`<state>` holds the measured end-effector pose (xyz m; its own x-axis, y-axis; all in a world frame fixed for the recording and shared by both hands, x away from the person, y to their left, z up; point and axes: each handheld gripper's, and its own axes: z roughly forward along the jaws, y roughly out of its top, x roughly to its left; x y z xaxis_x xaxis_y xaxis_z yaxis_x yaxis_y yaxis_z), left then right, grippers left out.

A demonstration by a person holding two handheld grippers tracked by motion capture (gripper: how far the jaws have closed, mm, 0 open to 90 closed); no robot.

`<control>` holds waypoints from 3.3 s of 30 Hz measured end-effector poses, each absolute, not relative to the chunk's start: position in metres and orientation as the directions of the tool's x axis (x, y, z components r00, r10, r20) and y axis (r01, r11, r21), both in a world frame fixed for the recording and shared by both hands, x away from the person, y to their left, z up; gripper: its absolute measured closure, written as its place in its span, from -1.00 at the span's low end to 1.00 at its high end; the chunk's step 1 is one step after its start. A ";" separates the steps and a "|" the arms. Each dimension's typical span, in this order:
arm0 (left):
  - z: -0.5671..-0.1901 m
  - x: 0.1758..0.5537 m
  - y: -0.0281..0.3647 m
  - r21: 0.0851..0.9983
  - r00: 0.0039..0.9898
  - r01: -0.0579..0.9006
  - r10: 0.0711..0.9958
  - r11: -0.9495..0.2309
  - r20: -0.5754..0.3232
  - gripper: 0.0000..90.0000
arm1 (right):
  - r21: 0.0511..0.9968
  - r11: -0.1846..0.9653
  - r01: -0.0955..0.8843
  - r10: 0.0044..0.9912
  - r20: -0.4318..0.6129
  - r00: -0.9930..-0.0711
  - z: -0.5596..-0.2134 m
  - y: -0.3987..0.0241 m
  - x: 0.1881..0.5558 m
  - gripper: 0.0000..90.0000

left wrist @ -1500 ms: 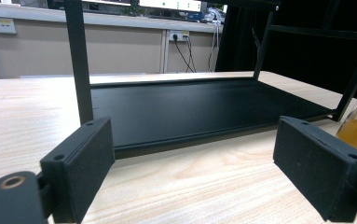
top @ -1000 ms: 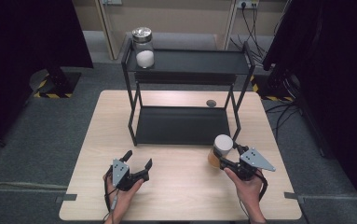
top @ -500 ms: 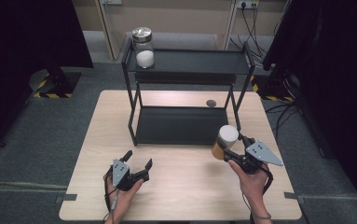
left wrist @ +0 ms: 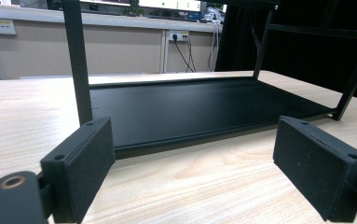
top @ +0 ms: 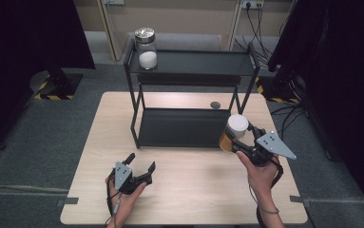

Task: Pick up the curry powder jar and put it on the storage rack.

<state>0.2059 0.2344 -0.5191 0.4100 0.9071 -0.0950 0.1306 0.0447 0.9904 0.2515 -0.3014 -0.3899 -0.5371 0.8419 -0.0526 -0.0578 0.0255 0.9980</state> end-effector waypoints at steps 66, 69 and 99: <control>-0.519 0.205 0.232 0.992 0.408 0.123 0.910 0.030 -0.078 -0.73 | 0.984 -0.038 -0.171 0.874 -0.050 -0.483 -0.295 -0.274 0.298 -0.24; -0.519 0.205 0.232 0.992 0.408 0.123 0.910 0.030 -0.078 -0.73 | 0.984 -0.038 -0.175 0.875 -0.052 -0.481 -0.291 -0.273 0.301 -0.24; -0.519 0.205 0.232 0.992 0.410 0.123 0.909 0.029 -0.077 -0.73 | 0.982 -0.055 -0.180 0.901 -0.029 -0.433 -0.249 -0.266 0.332 -0.24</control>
<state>0.2052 0.2320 -0.5190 0.4101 0.9088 -0.0771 0.1227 0.0288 0.9920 0.3317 -0.2655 -0.2494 -0.4332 0.9008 -0.0293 -0.1801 -0.0547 0.9821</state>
